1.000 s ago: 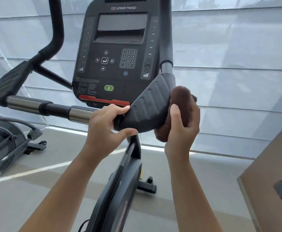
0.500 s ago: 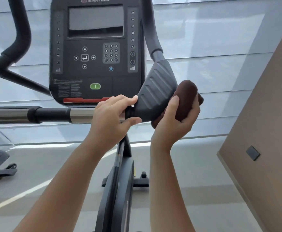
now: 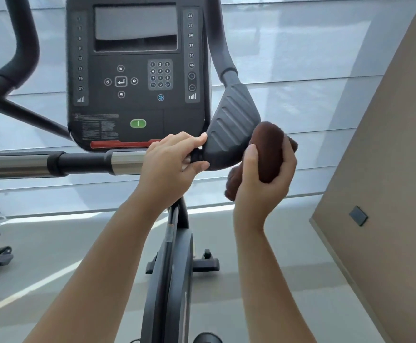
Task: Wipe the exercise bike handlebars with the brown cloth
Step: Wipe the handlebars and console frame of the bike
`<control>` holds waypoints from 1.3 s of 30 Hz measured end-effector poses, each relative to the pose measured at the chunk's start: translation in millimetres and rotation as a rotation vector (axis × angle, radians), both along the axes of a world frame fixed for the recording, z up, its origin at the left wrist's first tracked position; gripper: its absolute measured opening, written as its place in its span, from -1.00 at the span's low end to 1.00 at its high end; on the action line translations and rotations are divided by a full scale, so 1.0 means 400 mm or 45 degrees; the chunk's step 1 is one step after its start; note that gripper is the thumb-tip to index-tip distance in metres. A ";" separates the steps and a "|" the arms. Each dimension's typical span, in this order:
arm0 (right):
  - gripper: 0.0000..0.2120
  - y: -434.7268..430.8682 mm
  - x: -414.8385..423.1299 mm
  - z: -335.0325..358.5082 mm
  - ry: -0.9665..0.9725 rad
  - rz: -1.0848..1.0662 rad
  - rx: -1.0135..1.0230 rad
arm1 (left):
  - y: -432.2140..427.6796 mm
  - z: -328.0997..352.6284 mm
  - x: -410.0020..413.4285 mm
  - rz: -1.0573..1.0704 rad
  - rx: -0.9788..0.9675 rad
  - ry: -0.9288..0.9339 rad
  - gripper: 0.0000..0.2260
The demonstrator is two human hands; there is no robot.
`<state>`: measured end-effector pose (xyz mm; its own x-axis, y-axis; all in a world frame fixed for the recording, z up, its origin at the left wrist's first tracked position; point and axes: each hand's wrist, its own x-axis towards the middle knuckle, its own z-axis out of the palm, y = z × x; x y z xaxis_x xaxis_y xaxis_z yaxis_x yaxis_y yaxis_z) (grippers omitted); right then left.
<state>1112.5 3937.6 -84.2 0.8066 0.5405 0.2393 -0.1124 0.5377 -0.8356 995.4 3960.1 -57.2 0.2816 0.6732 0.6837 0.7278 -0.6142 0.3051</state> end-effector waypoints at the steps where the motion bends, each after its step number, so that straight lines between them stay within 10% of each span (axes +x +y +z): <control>1: -0.57 0.008 0.044 0.002 -0.044 0.032 -0.029 | -0.001 0.000 0.001 0.004 0.002 -0.007 -0.61; 22: -0.57 0.273 0.247 0.242 -1.606 0.502 -0.349 | -0.014 -0.017 0.046 0.206 0.102 -0.077 -0.59; 39: -0.55 0.311 0.408 0.212 -1.454 0.889 0.061 | 0.083 0.102 0.161 0.384 -0.100 -0.025 -0.76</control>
